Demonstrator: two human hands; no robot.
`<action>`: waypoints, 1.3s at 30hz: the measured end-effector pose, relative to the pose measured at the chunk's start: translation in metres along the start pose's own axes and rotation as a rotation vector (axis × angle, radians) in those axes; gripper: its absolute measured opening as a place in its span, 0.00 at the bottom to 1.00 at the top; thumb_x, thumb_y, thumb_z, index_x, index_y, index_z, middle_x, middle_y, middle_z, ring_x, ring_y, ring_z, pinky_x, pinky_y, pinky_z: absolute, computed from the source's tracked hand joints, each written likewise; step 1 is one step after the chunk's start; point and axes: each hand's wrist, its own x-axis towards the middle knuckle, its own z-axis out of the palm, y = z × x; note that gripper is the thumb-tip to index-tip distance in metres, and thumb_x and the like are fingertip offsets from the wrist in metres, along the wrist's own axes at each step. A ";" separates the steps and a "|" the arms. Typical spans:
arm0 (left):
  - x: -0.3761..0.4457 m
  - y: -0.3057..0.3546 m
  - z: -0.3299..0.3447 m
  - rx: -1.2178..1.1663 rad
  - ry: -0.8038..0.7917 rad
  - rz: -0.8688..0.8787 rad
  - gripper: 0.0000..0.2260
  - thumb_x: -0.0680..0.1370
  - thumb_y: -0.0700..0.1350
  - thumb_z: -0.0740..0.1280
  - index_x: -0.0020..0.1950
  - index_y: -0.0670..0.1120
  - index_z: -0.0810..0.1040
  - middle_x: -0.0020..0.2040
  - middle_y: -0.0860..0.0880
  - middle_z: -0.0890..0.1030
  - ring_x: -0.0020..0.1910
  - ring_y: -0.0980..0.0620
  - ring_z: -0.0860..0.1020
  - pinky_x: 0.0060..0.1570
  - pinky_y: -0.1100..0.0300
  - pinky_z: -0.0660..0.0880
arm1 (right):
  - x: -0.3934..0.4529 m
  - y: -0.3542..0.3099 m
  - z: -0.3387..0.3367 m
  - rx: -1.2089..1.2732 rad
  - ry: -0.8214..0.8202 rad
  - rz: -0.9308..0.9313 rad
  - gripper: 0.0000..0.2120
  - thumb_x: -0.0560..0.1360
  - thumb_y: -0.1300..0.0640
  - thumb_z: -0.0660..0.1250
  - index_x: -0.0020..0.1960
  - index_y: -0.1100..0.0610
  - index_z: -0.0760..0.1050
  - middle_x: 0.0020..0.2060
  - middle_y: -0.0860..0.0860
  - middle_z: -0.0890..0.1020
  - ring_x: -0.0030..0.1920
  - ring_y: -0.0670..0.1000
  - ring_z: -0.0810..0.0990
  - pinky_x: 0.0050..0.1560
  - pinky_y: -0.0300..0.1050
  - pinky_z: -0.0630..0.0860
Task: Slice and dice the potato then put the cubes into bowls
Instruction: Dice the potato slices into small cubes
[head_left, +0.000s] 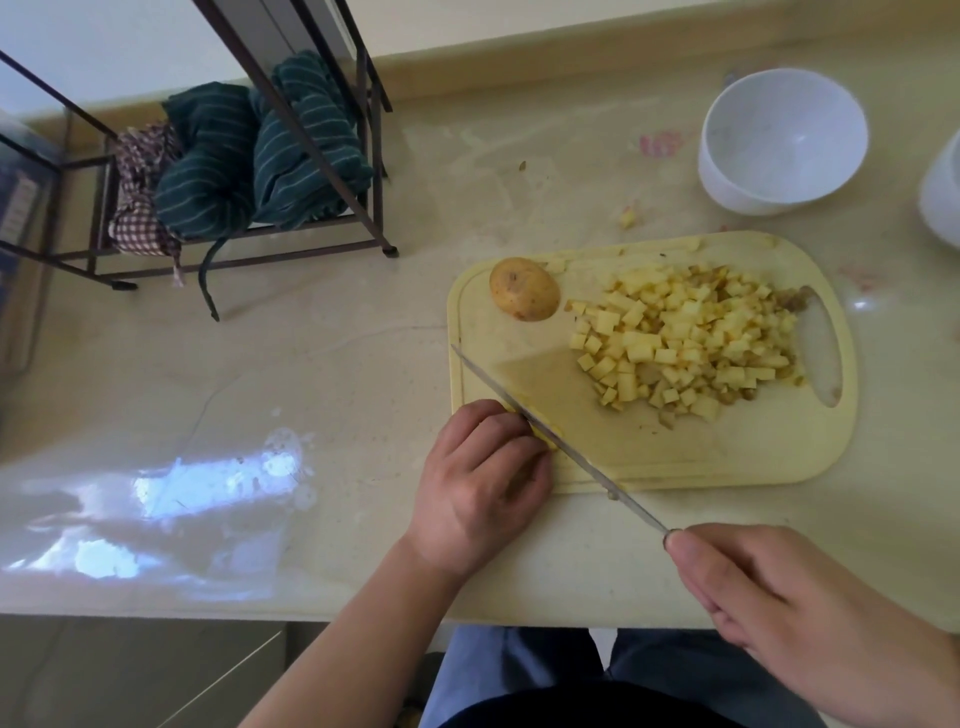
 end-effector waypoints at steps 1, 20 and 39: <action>0.000 0.000 0.000 -0.003 0.002 -0.001 0.03 0.75 0.36 0.75 0.44 0.36 0.85 0.46 0.43 0.84 0.48 0.41 0.80 0.50 0.50 0.78 | 0.000 0.002 0.001 -0.003 0.001 0.005 0.39 0.67 0.22 0.52 0.37 0.61 0.63 0.25 0.50 0.62 0.27 0.46 0.60 0.30 0.44 0.60; 0.001 -0.001 0.001 -0.023 0.016 -0.019 0.02 0.74 0.36 0.76 0.44 0.36 0.86 0.45 0.43 0.84 0.50 0.42 0.80 0.53 0.55 0.78 | 0.006 -0.004 0.004 -0.099 -0.012 0.055 0.38 0.65 0.19 0.46 0.37 0.56 0.64 0.24 0.49 0.65 0.27 0.44 0.64 0.32 0.47 0.67; 0.000 -0.001 0.000 -0.027 0.015 -0.024 0.03 0.75 0.37 0.76 0.42 0.38 0.85 0.43 0.44 0.82 0.48 0.44 0.79 0.51 0.54 0.78 | 0.023 -0.003 -0.036 0.084 -0.025 0.092 0.29 0.73 0.36 0.54 0.36 0.65 0.62 0.25 0.52 0.60 0.23 0.46 0.56 0.21 0.32 0.56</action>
